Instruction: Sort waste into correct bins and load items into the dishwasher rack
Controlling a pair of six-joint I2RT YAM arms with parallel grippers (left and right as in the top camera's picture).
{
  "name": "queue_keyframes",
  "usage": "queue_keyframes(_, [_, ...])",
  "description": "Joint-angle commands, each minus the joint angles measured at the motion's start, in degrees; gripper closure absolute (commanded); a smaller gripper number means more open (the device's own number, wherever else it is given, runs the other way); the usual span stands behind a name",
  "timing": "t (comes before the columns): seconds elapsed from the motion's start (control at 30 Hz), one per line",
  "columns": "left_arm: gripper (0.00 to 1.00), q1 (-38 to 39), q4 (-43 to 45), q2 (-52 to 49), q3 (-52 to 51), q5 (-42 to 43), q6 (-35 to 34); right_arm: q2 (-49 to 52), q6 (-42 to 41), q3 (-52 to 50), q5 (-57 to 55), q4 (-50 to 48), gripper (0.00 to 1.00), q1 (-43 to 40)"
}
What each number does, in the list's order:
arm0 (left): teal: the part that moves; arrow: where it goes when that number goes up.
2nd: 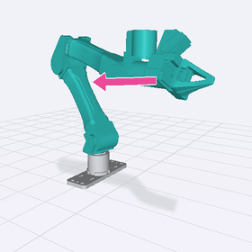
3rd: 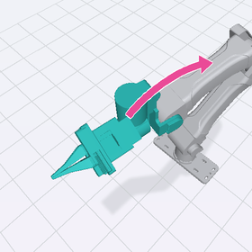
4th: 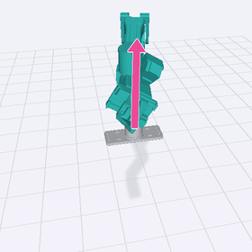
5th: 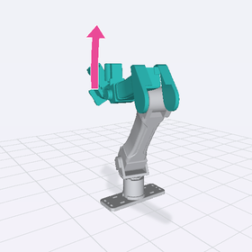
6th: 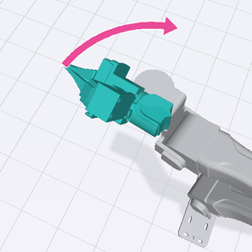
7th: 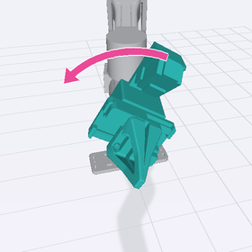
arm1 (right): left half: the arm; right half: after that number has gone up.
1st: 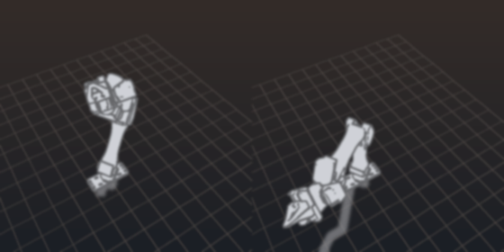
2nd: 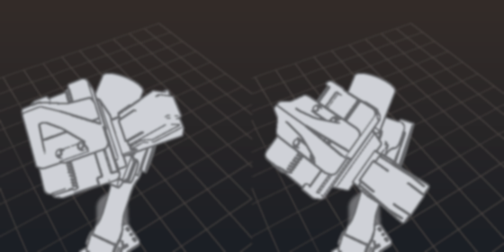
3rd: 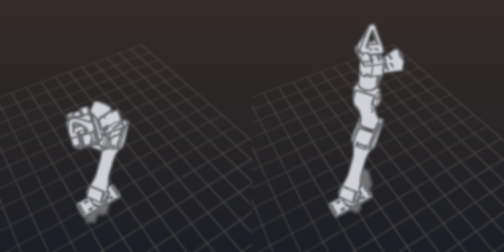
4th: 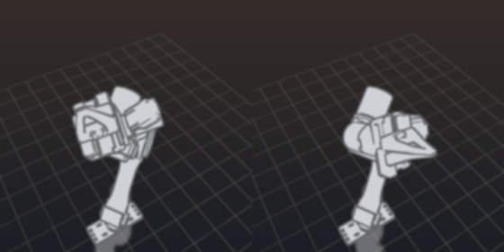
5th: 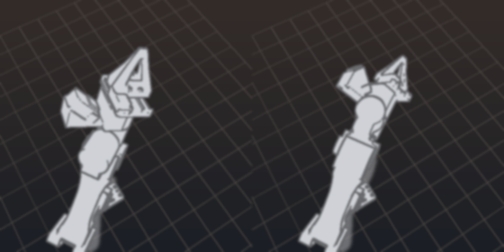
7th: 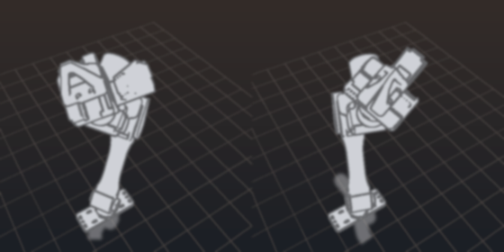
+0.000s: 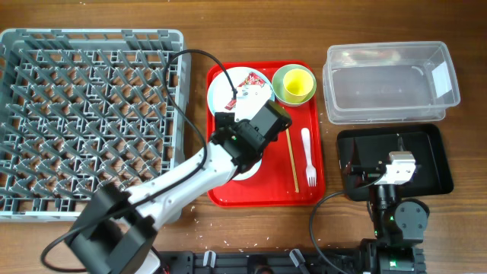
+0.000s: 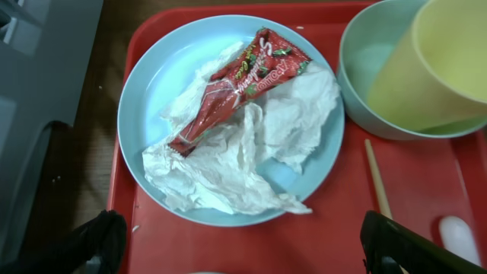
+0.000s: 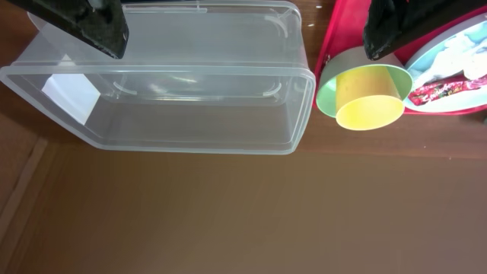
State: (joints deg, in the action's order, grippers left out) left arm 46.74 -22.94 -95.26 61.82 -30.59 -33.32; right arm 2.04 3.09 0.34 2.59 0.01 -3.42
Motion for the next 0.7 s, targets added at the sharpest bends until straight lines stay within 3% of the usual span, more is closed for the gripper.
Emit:
queue_keyframes(0.0, [0.00, -4.2, 1.4, -1.8, 0.7, 6.6, 0.0, 0.0, -0.5, 0.0, 0.7, -0.1, 0.00, 0.2])
queue_keyframes(0.07, [0.02, -8.3, 1.1, -1.8, 0.7, 17.1, 0.1, 0.0, -0.5, 0.0, 0.7, -0.1, 0.00, 0.2])
queue_keyframes(0.1, [0.16, -10.7, 1.1, -1.8, 0.7, 23.6, 3.0, 0.0, -0.5, 0.0, 0.7, -0.1, 0.00, 0.2])
queue_keyframes(0.13, [0.19, -12.7, 1.1, -1.8, 0.7, 30.7, 7.8, 0.0, -0.5, 0.0, 0.7, -0.1, 0.00, 0.2])
queue_keyframes(0.2, [0.10, -17.6, -1.0, -1.8, 0.7, 42.4, 12.9, 0.0, -0.5, 0.0, 0.7, -0.1, 0.00, 0.2])
queue_keyframes(0.3, [0.00, -19.9, -6.0, -1.8, 1.4, 41.9, 15.1, 0.0, -0.5, 0.0, 0.7, -0.1, 0.00, 0.2])
queue_keyframes(0.37, [0.00, -20.1, -4.1, -1.8, 1.4, 41.4, 15.1, 0.0, -0.5, 0.0, 0.7, -0.1, 0.00, 0.2])
queue_keyframes(0.43, [0.08, -20.0, -1.2, -1.8, 1.4, 41.4, 14.5, 0.0, -0.5, 0.0, 0.7, -0.1, 0.00, 0.2])
queue_keyframes(0.47, [0.18, -19.8, 0.9, -2.1, 1.2, 41.3, 14.5, 0.0, -0.5, 0.0, 0.7, -0.1, 0.00, 0.2])
queue_keyframes(0.67, [0.32, -19.8, 3.1, -7.6, 1.1, 33.3, 13.7, 0.0, -0.5, 0.0, 0.7, -0.1, 0.00, 0.2])
